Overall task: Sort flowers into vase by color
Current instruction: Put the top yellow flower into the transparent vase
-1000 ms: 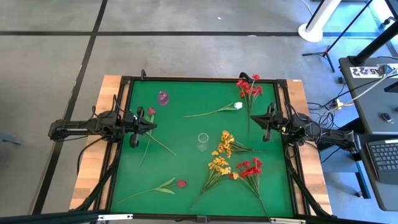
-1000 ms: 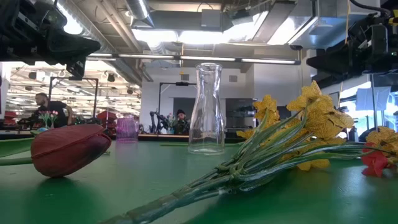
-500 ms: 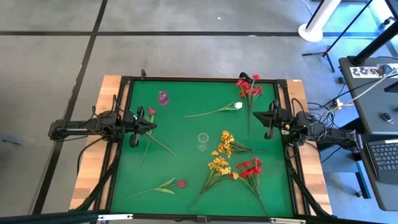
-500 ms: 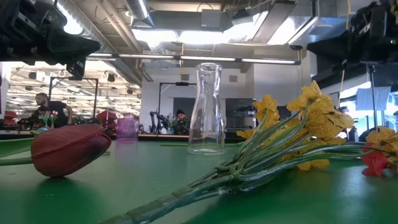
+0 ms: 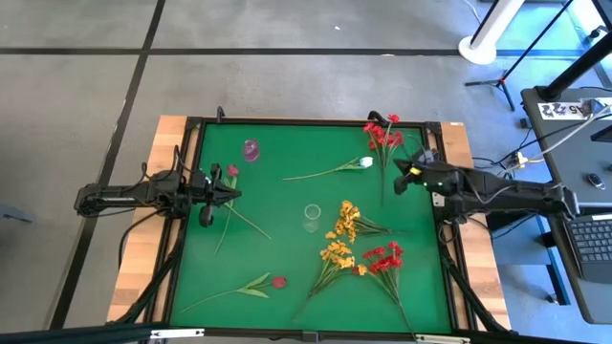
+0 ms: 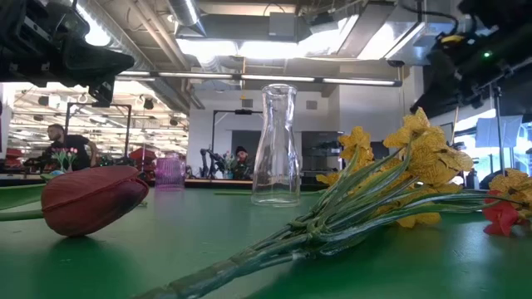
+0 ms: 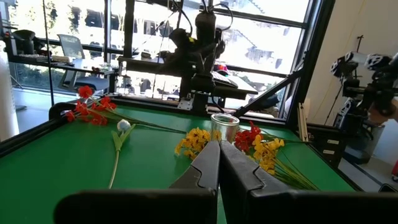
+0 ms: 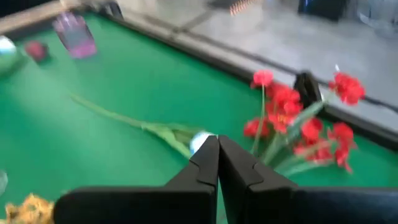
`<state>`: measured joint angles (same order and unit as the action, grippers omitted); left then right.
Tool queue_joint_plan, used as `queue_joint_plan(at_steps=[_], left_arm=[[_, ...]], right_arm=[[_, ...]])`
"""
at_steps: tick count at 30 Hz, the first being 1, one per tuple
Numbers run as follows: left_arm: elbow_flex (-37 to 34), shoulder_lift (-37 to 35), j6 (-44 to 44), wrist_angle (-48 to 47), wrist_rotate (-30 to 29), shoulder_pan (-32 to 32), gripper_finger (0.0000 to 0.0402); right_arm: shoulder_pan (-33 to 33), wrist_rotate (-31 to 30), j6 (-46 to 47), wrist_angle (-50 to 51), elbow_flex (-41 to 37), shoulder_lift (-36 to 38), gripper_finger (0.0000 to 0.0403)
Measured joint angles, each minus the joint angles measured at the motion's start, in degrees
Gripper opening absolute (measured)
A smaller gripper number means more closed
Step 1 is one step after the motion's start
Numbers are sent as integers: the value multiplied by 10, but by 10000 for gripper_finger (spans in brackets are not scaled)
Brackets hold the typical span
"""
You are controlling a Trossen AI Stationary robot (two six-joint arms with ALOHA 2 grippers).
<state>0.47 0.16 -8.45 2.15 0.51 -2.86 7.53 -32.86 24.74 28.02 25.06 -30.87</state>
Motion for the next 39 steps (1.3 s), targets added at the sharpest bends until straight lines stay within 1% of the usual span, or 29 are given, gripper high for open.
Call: queue_joint_plan(at_steps=[4, 8, 13, 15, 18, 20, 23, 26, 28, 31, 35, 36, 38, 39], left_arm=[[0, 0, 0, 0, 0, 0, 0], [0, 0, 0, 0, 0, 0, 0], [0, 0, 0, 0, 0, 0, 0], [0, 0, 0, 0, 0, 0, 0], [0, 0, 0, 0, 0, 0, 0], [0, 0, 0, 0, 0, 0, 0], [0, 0, 0, 0, 0, 0, 0], [0, 0, 0, 0, 0, 0, 0], [0, 0, 0, 0, 0, 0, 0], [0, 0, 0, 0, 0, 0, 0], [0, 0, 0, 0, 0, 0, 0], [0, 0, 0, 0, 0, 0, 0], [0, 0, 0, 0, 0, 0, 0], [0, 0, 0, 0, 0, 0, 0]], right_arm=[[1, 21, 31, 31, 36, -72, 8], [30, 40, 45, 59, 63, -141, 19], [79, 55, 22, 60, 78, -199, 73], [94, 56, 16, 51, 83, -211, 98], [119, 81, 0, 40, 89, -215, 132], [134, 113, -29, 18, 90, -215, 149], [140, 178, -105, -34, 90, -215, 169], [138, 239, -161, -81, 90, -215, 177], [138, 269, -174, -94, 90, -216, 179], [138, 316, -175, -88, 90, -224, 179], [135, 405, -175, -46, 90, -234, 179], [127, 419, -175, -31, 90, -235, 179], [100, 421, -169, -1, 90, -233, 179], [83, 411, -160, 16, 90, -231, 179]])
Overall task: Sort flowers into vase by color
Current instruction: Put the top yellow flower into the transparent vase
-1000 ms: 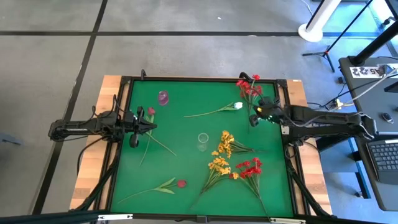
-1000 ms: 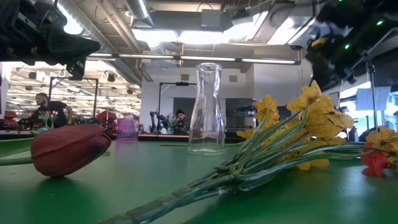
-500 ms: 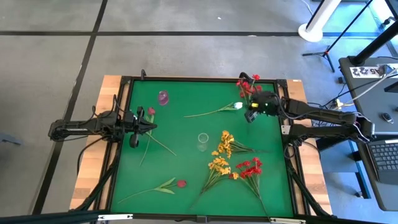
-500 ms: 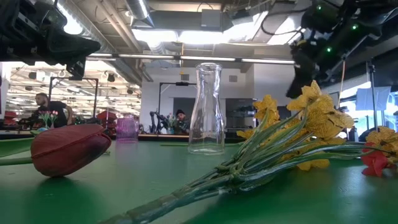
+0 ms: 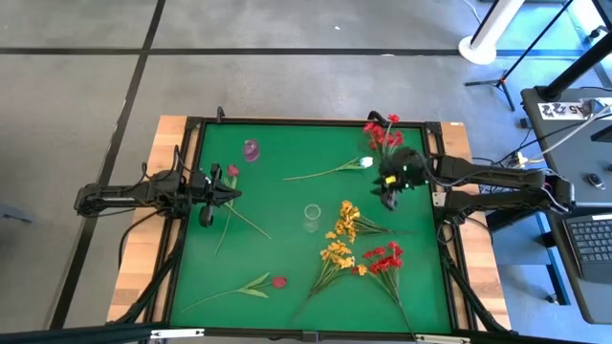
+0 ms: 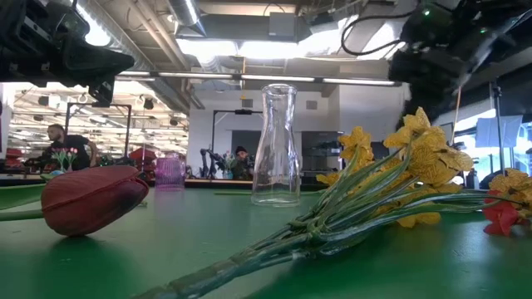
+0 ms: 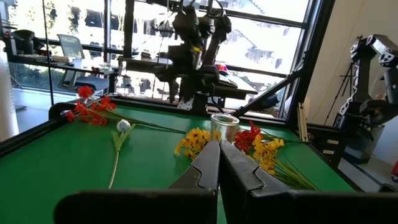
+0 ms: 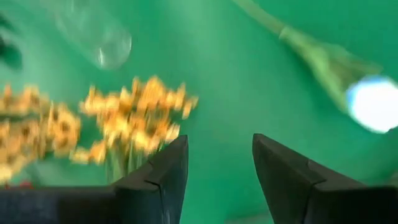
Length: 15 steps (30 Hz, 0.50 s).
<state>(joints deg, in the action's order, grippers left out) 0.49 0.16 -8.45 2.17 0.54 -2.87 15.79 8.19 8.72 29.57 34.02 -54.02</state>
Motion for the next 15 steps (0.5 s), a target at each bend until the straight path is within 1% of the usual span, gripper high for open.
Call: queue_joint_plan(at_steps=[4, 8, 11, 13, 15], left_arm=[[0, 0, 0, 0, 0, 0, 0], [0, 0, 0, 0, 0, 0, 0], [0, 0, 0, 0, 0, 0, 0], [0, 0, 0, 0, 0, 0, 0], [0, 0, 0, 0, 0, 0, 0]], right_arm=[[-94, -66, 47, 60, 8, 2, 179], [-195, -138, 84, 68, 11, 1, 179], [-255, -181, 106, 86, 11, 1, 179], [-283, -192, 123, 110, 11, 1, 179], [-302, -192, 149, 131, 11, -3, 179]])
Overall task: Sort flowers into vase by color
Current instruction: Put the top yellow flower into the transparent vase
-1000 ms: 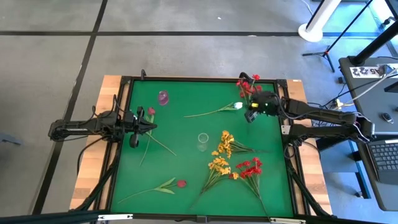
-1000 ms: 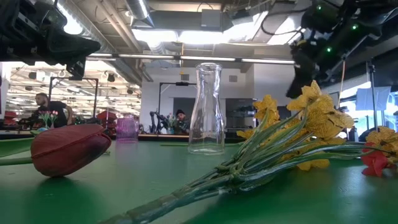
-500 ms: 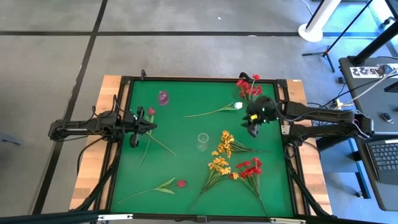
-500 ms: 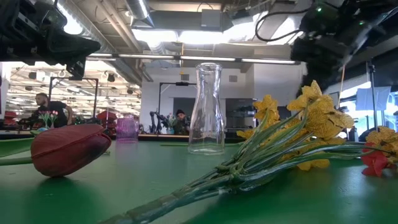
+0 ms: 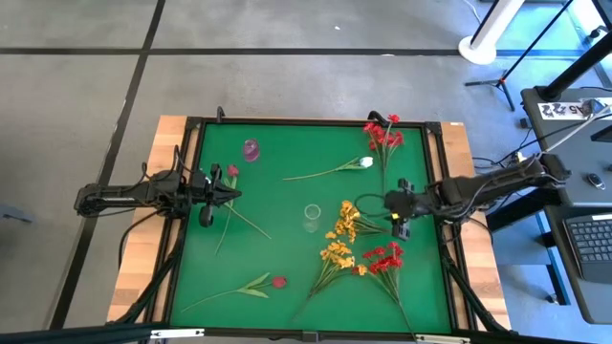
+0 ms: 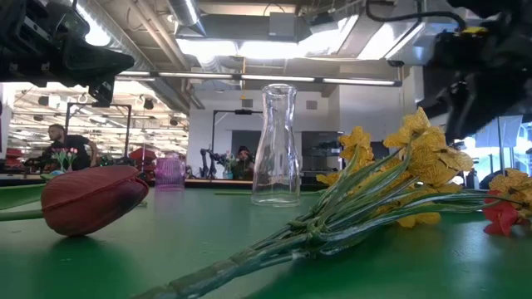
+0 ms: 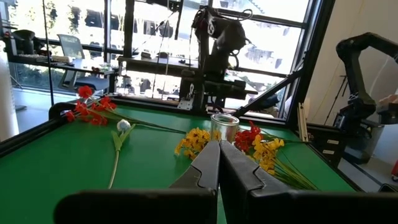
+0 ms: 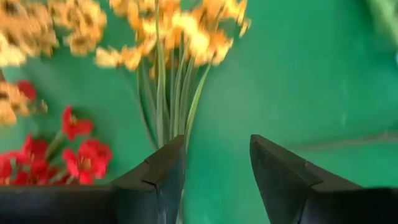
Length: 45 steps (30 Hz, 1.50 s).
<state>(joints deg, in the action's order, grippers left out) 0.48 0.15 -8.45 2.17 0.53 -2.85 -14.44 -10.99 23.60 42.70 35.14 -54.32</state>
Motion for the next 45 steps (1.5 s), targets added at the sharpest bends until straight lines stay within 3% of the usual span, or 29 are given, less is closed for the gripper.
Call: queue_joint_plan(at_steps=[4, 11, 17, 21, 24, 29, 31, 34, 40, 43, 45], left_arm=[[0, 0, 0, 0, 0, 0, 0], [0, 0, 0, 0, 0, 0, 0], [0, 0, 0, 0, 0, 0, 0], [0, 0, 0, 0, 0, 0, 0], [0, 0, 0, 0, 0, 0, 0], [0, 0, 0, 0, 0, 0, 0], [0, 0, 0, 0, 0, 0, 0], [0, 0, 0, 0, 0, 0, 0], [0, 0, 0, 0, 0, 0, 0], [0, 0, 0, 0, 0, 0, 0], [0, 0, 0, 0, 0, 0, 0]], right_arm=[[-26, 10, 46, 23, -1, -28, 179], [-63, 22, 64, -51, -22, -135, 179], [-66, 60, 66, -93, -22, -221, 179], [-66, 47, 76, -95, -19, -248, 175], [-66, 40, 76, -99, -19, -250, 142], [-65, 31, 77, -99, -12, -225, 29], [-64, 10, 78, -87, -1, -206, 16], [-64, -40, 91, -47, 22, -180, 27], [-64, -182, 107, 36, 84, -116, 11], [-65, -276, 115, 22, 110, -82, 19], [-66, -324, 118, -51, 115, -59, 16]])
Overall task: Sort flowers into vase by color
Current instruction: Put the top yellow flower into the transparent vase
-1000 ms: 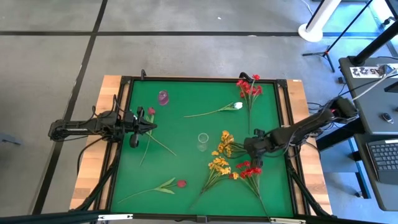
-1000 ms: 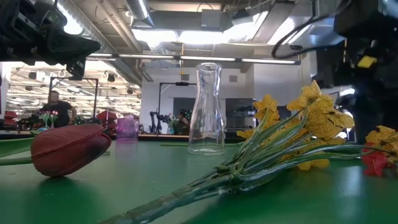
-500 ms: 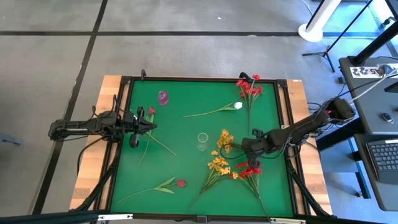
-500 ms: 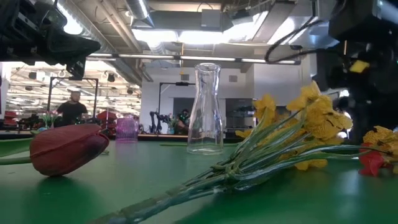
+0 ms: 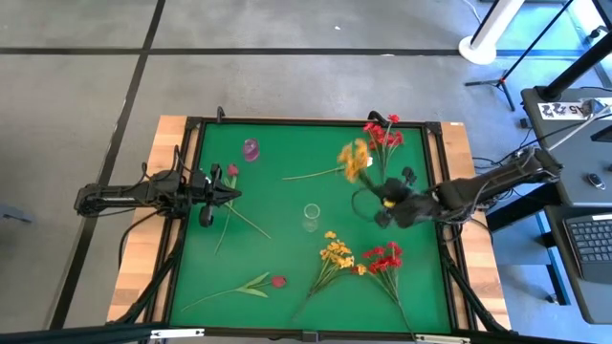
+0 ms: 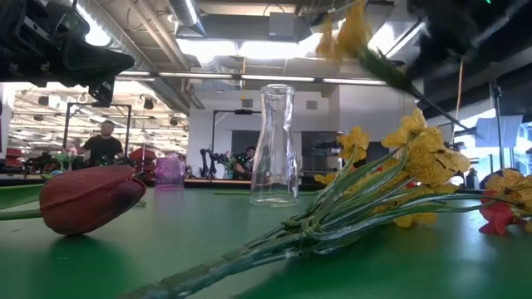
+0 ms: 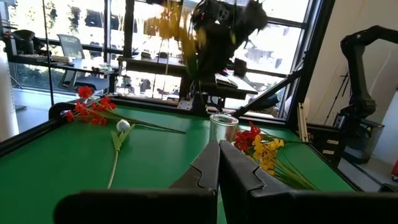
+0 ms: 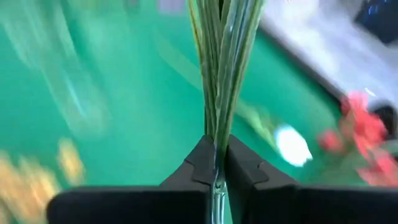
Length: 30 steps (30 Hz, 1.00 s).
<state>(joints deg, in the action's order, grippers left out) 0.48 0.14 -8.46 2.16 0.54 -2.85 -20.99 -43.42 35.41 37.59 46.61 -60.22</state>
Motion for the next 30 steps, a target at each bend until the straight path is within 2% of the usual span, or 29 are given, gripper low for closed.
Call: queue_joint_plan(at_steps=[2, 5, 8, 10, 21, 30], left_arm=[[0, 0, 0, 0, 0, 0, 0], [0, 0, 0, 0, 0, 0, 0], [0, 0, 0, 0, 0, 0, 0], [0, 0, 0, 0, 0, 0, 0], [0, 0, 0, 1, 0, 0, 0], [0, 0, 0, 0, 0, 0, 0]], right_arm=[[0, -16, -41, -119, -1, 16, 10], [-10, -14, -187, -348, -23, 22, 10], [-6, 28, -330, -569, -55, 1, 11], [8, 65, -373, -657, -73, -19, 10], [111, 295, -375, -948, -93, -183, 16], [148, 352, -295, -995, -93, -257, 16]])
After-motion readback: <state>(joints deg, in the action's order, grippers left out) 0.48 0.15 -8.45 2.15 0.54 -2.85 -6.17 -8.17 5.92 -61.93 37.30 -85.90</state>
